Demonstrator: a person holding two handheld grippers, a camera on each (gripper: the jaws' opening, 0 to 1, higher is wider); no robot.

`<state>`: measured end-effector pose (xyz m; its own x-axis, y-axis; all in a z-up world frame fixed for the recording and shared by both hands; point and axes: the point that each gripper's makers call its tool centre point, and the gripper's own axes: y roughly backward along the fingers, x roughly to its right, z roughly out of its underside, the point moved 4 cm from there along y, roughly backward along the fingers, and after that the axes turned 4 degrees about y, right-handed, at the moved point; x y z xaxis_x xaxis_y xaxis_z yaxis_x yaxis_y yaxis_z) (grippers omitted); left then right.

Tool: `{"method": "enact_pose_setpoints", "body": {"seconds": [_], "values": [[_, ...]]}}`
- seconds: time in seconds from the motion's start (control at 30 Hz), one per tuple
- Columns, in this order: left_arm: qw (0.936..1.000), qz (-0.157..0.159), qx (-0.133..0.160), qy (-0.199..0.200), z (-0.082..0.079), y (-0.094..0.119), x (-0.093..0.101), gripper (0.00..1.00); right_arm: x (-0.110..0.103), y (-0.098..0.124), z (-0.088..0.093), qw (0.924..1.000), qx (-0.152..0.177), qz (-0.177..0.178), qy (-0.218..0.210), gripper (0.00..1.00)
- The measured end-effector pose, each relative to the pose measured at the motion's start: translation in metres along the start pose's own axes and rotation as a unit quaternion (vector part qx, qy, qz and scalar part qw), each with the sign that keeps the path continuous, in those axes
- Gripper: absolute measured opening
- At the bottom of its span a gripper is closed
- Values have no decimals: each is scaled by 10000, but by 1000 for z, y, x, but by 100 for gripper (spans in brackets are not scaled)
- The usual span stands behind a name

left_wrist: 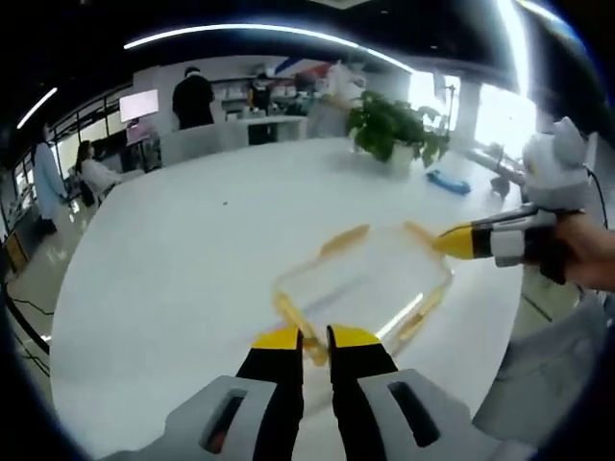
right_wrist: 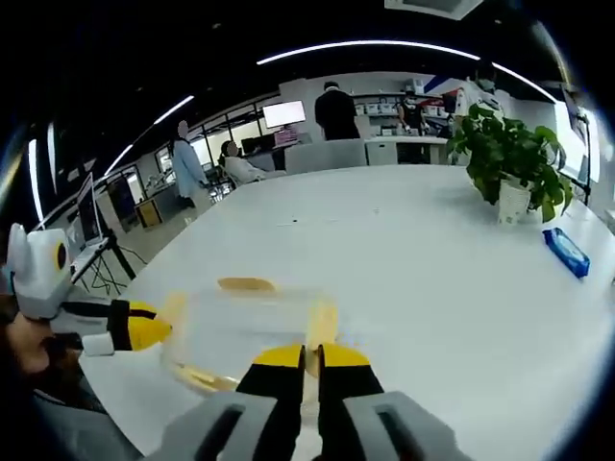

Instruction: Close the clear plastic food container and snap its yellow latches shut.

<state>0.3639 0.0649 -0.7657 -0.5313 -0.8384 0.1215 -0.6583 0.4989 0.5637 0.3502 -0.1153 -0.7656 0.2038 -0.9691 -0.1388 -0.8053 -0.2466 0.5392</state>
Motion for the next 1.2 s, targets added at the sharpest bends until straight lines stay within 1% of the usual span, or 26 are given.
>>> {"method": "enact_pose_setpoints", "body": {"seconds": [0.4,0.53,0.7,0.77,1.2], "values": [[10000,56,-43,40,2,-7,3,6,7,-4,4,9999,-76,57,39,0],[9999,67,-85,32,5,-8,4,6,9,-6,8,9999,-110,59,9,0],[9999,81,-129,67,8,-11,4,6,9,-8,8,9999,-93,65,21,0],[9999,77,-113,70,8,-12,4,6,10,-9,9,9999,-128,74,47,0],[9999,58,-25,152,6,-13,3,6,11,-9,9,9999,-58,76,-46,0]]}}
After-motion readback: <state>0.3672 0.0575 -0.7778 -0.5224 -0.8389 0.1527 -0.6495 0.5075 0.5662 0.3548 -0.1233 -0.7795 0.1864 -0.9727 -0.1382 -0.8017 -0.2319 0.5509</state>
